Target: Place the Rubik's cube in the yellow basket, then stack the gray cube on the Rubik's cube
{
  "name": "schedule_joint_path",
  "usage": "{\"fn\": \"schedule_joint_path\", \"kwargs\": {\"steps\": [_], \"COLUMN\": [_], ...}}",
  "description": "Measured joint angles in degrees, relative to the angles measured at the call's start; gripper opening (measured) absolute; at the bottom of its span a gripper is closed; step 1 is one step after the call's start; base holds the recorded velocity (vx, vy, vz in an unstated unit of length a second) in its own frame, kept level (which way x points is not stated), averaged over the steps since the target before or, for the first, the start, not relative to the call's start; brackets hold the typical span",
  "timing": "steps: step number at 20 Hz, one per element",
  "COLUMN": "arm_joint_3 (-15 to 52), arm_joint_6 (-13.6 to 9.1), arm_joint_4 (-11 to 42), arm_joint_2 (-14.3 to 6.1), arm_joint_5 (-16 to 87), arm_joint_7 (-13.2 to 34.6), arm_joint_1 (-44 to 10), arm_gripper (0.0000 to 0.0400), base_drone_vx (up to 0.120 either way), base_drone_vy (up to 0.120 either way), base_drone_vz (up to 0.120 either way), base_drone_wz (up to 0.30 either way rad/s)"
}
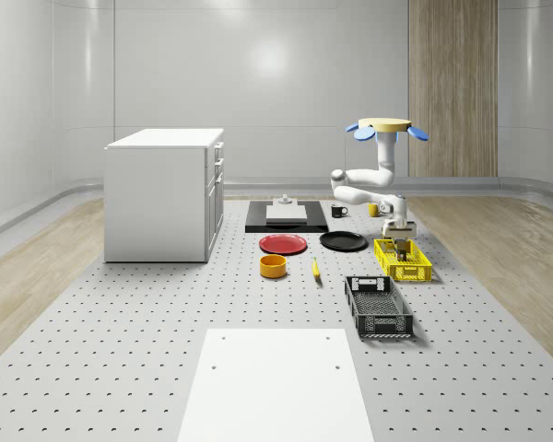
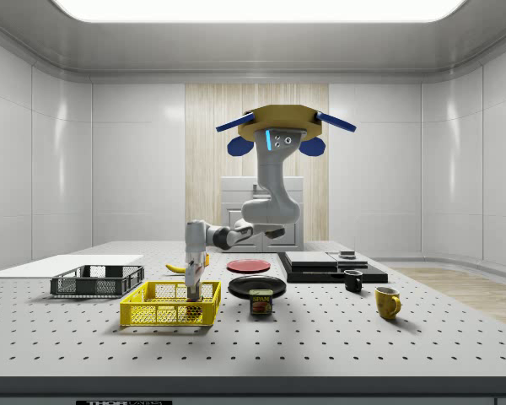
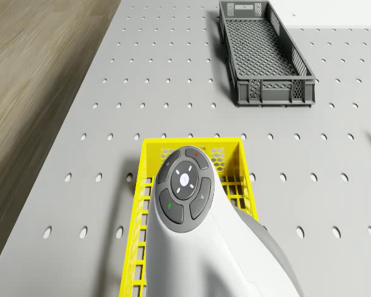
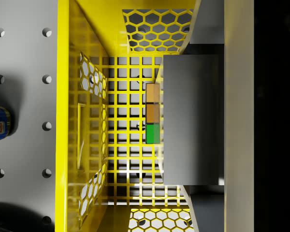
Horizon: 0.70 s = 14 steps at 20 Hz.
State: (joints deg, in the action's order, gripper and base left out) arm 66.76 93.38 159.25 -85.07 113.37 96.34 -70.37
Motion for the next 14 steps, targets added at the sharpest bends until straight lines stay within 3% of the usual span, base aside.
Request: {"fn": "schedule_joint_path", "kwargs": {"steps": [5, 14], "arm_joint_3": [1.4, 4.8], "arm_joint_6": [-0.7, -2.0], "arm_joint_4": [0.5, 1.6], "arm_joint_2": [0.0, -0.2], "arm_joint_5": [-1.3, -4.5], "arm_joint_7": [0.0, 0.2], "arm_joint_1": [0.3, 0.7], "arm_gripper": [0.0369, 0.0396], "base_drone_vx": [0.000, 0.000], "base_drone_vy": [0.000, 0.000], "base_drone_vz": [0.000, 0.000], "base_drone_wz": [0.000, 0.000]}}
